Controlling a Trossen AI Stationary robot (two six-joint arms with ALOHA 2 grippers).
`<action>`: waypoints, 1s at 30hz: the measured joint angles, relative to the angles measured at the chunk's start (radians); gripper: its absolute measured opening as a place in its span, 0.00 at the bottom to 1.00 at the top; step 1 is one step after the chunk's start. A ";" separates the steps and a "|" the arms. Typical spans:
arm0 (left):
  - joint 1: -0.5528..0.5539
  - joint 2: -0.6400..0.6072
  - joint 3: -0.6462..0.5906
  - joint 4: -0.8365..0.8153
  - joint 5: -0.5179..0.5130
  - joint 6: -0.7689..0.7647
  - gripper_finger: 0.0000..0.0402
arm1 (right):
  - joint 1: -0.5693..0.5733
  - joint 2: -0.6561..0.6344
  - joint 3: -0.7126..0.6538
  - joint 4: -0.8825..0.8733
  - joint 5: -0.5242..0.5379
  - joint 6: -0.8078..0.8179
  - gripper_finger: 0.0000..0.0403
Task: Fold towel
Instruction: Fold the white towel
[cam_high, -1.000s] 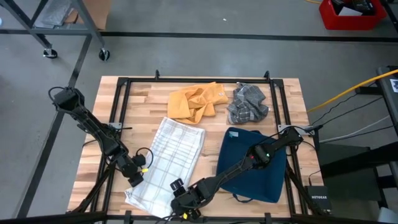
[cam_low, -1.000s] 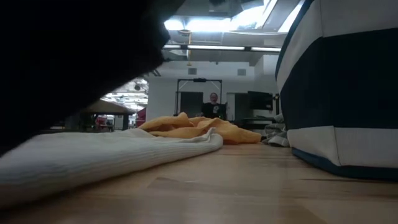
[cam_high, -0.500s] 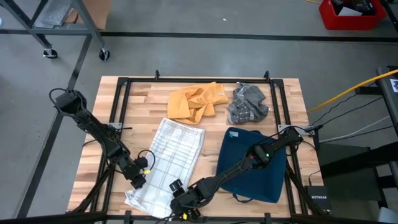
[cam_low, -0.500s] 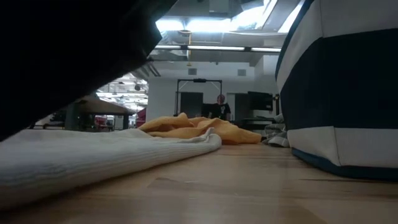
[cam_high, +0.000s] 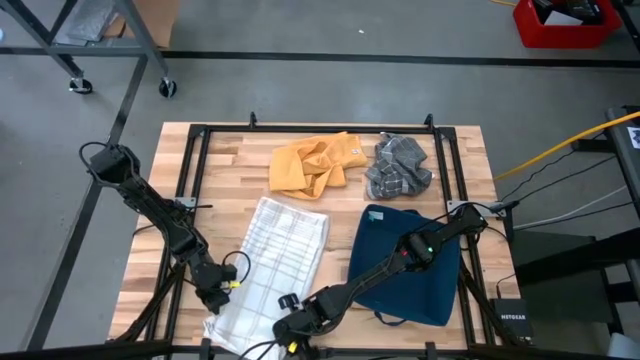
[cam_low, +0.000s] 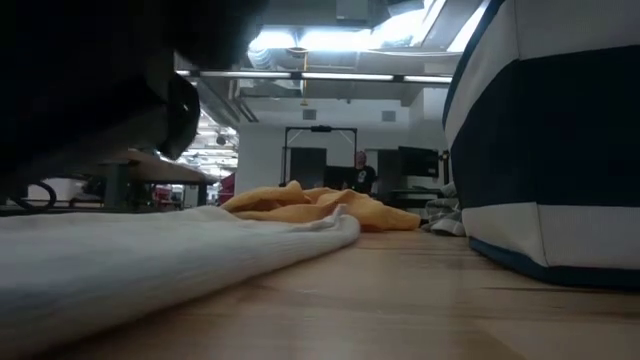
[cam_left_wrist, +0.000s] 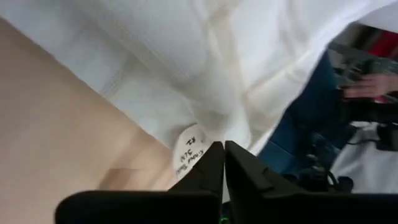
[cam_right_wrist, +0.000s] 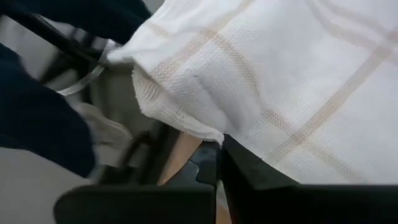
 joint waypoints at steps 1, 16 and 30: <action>0.000 0.000 0.000 0.015 0.000 0.000 0.02 | 0.000 0.000 0.000 0.008 -0.024 0.021 0.02; -0.038 -0.001 0.001 0.177 -0.007 0.594 0.02 | -0.008 -0.004 0.005 0.027 -0.054 0.098 0.01; -0.147 0.000 0.001 0.175 -0.059 0.780 0.33 | -0.019 -0.006 0.005 0.023 -0.007 0.154 0.04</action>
